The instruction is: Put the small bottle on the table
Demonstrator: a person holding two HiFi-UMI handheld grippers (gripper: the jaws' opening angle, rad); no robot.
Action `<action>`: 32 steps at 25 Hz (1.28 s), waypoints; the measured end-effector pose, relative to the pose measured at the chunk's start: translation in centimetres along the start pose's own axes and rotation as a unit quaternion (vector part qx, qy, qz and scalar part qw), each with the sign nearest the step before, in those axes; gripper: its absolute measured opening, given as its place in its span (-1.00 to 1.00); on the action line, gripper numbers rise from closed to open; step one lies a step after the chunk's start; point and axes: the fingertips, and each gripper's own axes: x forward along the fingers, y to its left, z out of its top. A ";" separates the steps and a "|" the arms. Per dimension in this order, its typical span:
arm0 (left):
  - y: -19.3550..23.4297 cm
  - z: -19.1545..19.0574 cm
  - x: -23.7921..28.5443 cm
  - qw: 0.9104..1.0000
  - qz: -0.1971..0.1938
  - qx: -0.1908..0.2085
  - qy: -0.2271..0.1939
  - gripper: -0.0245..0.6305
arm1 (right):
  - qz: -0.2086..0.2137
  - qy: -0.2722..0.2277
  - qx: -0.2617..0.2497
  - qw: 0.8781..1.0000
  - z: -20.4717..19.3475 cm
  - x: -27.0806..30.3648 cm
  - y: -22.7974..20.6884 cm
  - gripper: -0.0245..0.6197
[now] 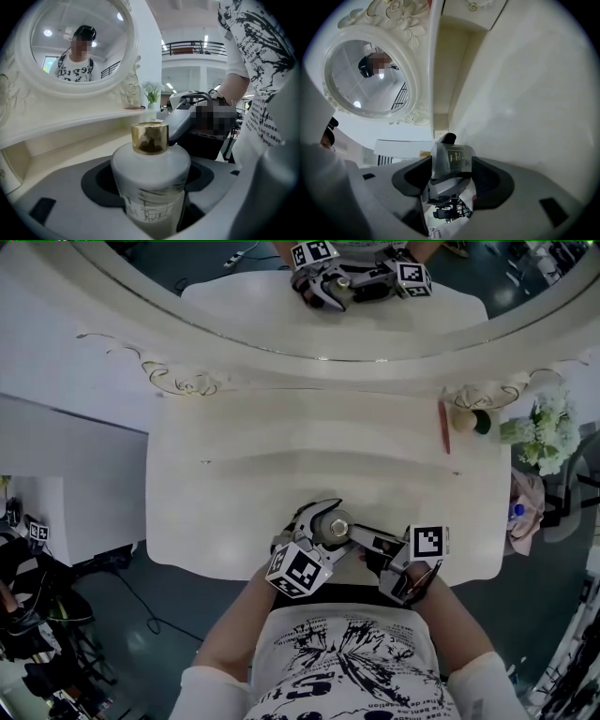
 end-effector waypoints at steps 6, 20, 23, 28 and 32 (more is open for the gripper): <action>-0.2 -0.1 0.1 1.000 -0.005 -0.005 0.010 0.15 | -0.005 0.003 -0.003 1.000 -0.2 0.1 0.0 -0.08; 0.0 3.9 -2.4 0.999 0.022 -0.010 -0.043 0.15 | 0.030 -0.024 -0.050 0.998 0.3 -1.3 4.0 -0.49; 0.1 6.6 -3.8 0.996 0.037 -0.012 -0.078 0.13 | 0.045 -0.038 -0.093 0.994 0.6 -2.2 6.7 -0.54; -0.8 9.7 -5.6 0.994 0.048 0.012 -0.100 -0.15 | 0.034 -0.059 -0.217 0.974 0.5 -3.1 10.2 -0.59; -1.2 11.1 -7.0 0.991 0.060 0.015 -0.116 -0.23 | 0.021 -0.076 -0.293 0.953 0.2 -3.8 12.8 -0.67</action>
